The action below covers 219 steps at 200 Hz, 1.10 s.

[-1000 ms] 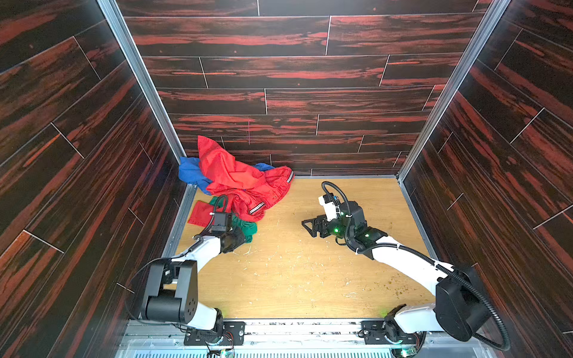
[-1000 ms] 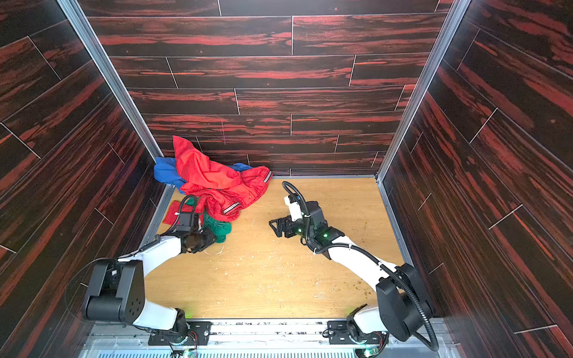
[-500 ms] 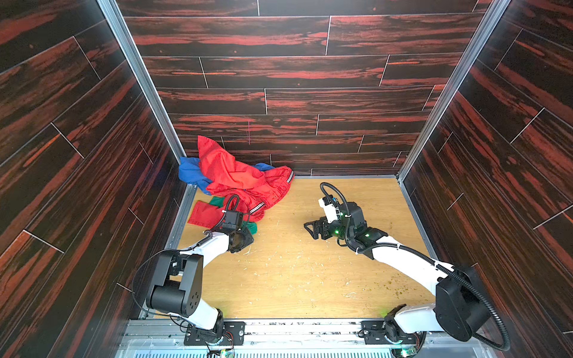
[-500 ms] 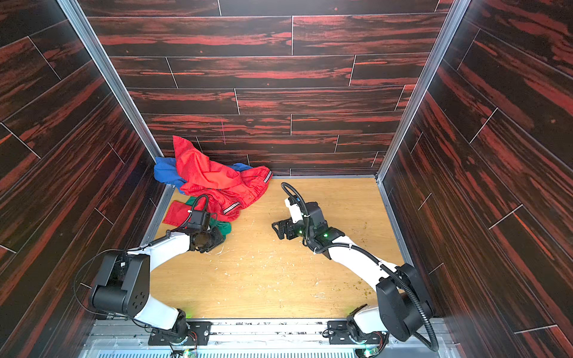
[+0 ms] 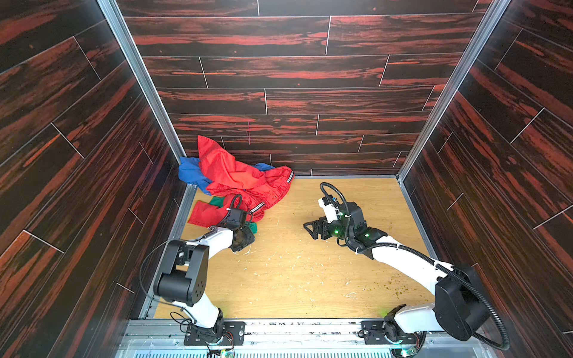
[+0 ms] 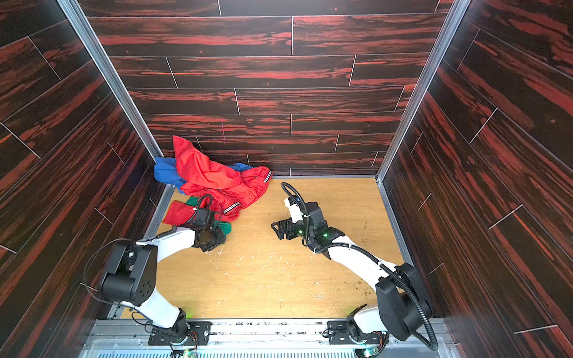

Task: Pick out a specific cloth from the pile
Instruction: 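Close the left gripper on the green cloth edge under the red trousers, then lift the green cloth high out of the pile with the left gripper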

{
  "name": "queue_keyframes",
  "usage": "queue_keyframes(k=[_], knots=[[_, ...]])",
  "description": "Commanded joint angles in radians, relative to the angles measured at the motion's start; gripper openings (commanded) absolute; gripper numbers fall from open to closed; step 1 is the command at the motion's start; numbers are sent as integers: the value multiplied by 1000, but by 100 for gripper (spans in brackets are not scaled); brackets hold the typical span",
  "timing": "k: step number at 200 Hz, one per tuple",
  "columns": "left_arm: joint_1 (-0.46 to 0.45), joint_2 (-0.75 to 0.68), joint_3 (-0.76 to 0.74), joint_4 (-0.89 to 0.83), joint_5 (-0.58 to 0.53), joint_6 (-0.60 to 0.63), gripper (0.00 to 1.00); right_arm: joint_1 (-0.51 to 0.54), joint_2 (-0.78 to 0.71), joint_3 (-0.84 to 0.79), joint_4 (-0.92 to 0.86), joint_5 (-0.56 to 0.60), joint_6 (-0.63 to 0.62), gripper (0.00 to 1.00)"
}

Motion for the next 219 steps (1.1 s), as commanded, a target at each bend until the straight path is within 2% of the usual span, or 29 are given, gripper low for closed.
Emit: queue_keyframes(k=[1,14,42,65,77,96,117,123,128,137,146,156,162,173,186,219], knots=[[-3,5,20,8,-23,-32,17,4,24,-2,6,-6,15,91],[-3,-11,38,-8,-24,-27,0,4,24,-3,9,-6,17,91],[-2,-106,179,-134,-52,28,0,5,22,-3,12,-9,24,91],[2,-157,464,-199,-139,101,0,3,10,-5,13,-7,29,91],[7,-122,695,-251,-169,148,0,2,1,-8,16,5,44,91],[8,34,1188,-384,-165,233,0,-27,-10,-11,-7,49,123,91],[-19,305,1862,-418,-19,202,0,-99,-27,-45,-36,68,245,91],[-44,377,2046,-375,7,179,0,-120,-37,-62,-38,72,270,91],[-60,415,2125,-301,30,147,0,-136,-48,-78,-37,74,283,91],[-76,422,2105,-84,112,29,0,-163,-75,-111,-36,91,302,91],[-95,389,1965,154,170,-88,0,-186,-106,-144,-33,102,309,91],[-138,371,1870,297,206,-118,0,-211,-142,-171,-41,109,313,91],[-175,391,1883,310,225,-72,0,-224,-166,-184,-53,121,314,91],[-249,455,1978,228,244,23,0,-245,-207,-205,-71,140,313,91],[-313,538,2007,280,308,26,0,-265,-261,-231,-94,165,312,91],[-405,671,1995,277,286,66,0,-292,-399,-283,-165,223,309,91]])
